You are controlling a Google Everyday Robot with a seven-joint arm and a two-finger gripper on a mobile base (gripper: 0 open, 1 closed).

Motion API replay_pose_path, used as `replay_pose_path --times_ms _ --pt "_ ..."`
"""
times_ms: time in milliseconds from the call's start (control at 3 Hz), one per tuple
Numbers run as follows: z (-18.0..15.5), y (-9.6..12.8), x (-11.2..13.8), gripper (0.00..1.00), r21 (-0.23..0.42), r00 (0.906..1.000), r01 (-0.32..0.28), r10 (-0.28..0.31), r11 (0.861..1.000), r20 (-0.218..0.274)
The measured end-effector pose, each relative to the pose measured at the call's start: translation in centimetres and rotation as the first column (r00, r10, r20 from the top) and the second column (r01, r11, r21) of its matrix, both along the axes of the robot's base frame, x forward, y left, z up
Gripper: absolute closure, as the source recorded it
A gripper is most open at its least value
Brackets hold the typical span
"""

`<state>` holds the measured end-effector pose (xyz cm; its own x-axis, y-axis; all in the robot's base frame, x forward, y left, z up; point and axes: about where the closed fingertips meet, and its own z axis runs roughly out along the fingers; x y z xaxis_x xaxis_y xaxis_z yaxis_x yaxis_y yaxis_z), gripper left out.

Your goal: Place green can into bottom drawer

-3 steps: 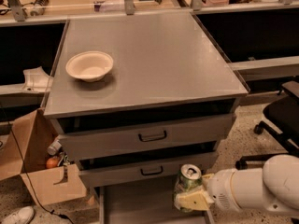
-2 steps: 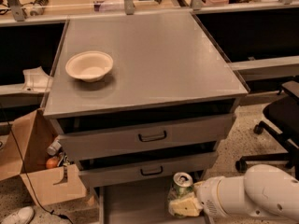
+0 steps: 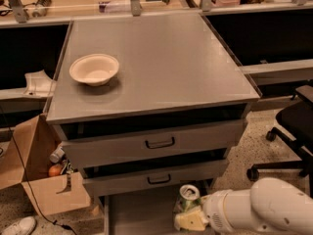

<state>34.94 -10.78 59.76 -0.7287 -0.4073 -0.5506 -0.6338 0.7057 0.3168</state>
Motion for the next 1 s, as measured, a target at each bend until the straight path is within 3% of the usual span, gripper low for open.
replay_pose_path --times_ms 333,667,1000 --pt "-2.3 0.8 0.9 1.00 0.001 0.9992 0.040 -0.040 0.999 0.001" --pt "-3.2 1.1 3.9 1.00 0.021 0.9898 0.129 -0.130 0.991 0.059" --pt "-3.3 1.1 3.9 1.00 0.021 0.9897 0.130 -0.131 0.991 0.057"
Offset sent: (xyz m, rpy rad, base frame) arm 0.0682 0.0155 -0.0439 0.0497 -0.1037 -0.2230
